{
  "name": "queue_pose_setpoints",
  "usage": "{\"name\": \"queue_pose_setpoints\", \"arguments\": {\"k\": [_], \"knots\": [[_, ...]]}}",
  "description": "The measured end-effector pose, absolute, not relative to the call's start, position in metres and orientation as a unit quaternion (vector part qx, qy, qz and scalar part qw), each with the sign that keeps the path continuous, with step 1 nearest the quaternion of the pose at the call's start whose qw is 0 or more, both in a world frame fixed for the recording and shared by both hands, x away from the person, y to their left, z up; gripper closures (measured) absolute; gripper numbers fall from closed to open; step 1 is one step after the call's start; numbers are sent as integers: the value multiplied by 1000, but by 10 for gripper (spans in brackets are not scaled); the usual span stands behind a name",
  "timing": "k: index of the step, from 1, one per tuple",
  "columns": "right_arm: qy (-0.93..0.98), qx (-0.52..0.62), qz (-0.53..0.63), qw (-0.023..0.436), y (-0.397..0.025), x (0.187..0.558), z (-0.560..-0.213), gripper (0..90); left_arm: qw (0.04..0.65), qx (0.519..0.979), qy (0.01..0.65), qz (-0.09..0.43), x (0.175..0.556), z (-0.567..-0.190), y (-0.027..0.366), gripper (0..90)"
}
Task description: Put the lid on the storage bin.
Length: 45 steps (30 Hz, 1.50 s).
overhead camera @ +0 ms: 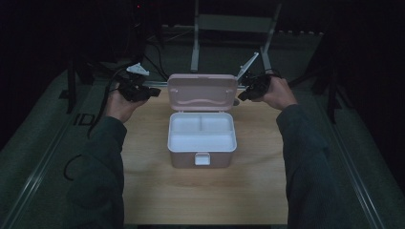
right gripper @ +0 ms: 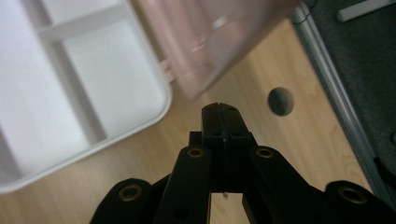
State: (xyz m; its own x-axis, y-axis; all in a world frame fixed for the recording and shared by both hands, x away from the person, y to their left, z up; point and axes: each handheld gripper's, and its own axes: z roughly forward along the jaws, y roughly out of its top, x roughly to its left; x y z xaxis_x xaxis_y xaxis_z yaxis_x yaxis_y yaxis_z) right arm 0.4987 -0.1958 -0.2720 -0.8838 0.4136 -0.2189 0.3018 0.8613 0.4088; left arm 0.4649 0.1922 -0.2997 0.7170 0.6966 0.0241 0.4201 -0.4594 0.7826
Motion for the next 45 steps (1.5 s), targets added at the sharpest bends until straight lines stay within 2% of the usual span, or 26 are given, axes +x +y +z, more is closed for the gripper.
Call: {"name": "queue_pose_setpoints", "arguments": {"k": [9, 24, 34, 45], "knots": [[931, 215, 233, 183, -194, 512, -262, 900, 421, 823, 338, 176, 477, -286, 178, 896], [921, 198, 277, 189, -193, 511, -266, 900, 437, 818, 330, 175, 478, -281, 167, 894], [926, 158, 293, 178, -202, 492, -268, 900, 458, 818, 310, 159, 460, -287, 170, 893], [942, 103, 291, 129, -205, 471, -283, 900, 453, 831, 289, 142, 448, -302, 166, 864]]}}
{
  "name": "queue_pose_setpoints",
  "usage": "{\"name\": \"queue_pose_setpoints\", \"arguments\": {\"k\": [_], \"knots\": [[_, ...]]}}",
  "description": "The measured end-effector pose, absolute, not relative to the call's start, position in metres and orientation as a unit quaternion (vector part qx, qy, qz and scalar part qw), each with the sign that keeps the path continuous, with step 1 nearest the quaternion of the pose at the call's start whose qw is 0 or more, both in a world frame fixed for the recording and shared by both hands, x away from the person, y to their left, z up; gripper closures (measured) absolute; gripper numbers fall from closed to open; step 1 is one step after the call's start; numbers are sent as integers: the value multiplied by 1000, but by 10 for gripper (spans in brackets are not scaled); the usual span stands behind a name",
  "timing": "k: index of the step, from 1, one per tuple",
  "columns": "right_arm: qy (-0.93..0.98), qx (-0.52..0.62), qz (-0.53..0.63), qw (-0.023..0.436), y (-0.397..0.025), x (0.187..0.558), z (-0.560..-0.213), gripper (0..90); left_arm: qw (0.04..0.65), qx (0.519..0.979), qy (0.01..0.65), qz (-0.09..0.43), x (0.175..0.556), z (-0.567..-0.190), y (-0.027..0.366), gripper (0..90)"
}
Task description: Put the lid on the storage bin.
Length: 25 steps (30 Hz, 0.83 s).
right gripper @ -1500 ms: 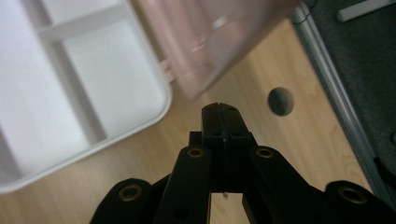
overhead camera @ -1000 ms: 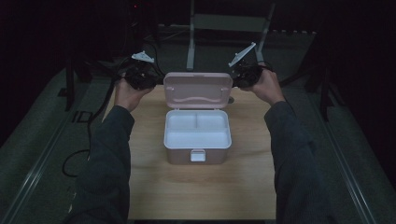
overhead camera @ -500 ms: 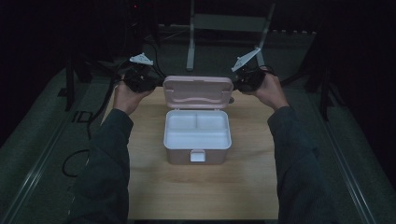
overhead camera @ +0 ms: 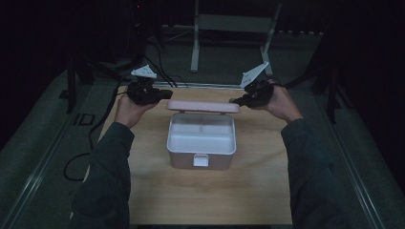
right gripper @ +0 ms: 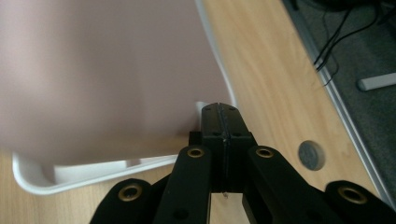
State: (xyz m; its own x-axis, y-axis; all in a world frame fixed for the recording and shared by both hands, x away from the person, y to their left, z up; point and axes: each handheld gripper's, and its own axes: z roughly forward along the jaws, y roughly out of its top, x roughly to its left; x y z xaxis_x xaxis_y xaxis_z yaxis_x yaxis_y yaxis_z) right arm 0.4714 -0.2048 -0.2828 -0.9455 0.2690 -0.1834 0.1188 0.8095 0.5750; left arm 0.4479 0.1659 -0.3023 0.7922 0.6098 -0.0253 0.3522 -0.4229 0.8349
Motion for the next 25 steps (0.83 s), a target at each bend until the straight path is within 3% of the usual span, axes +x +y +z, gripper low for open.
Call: {"name": "queue_pose_setpoints", "arguments": {"k": [9, 25], "knots": [[955, 91, 262, 107, -197, 470, -309, 900, 442, 838, 290, 137, 443, -316, 166, 863], [951, 103, 266, 122, -215, 454, -321, 900, 441, 830, 312, 138, 422, -345, 189, 849]]}}
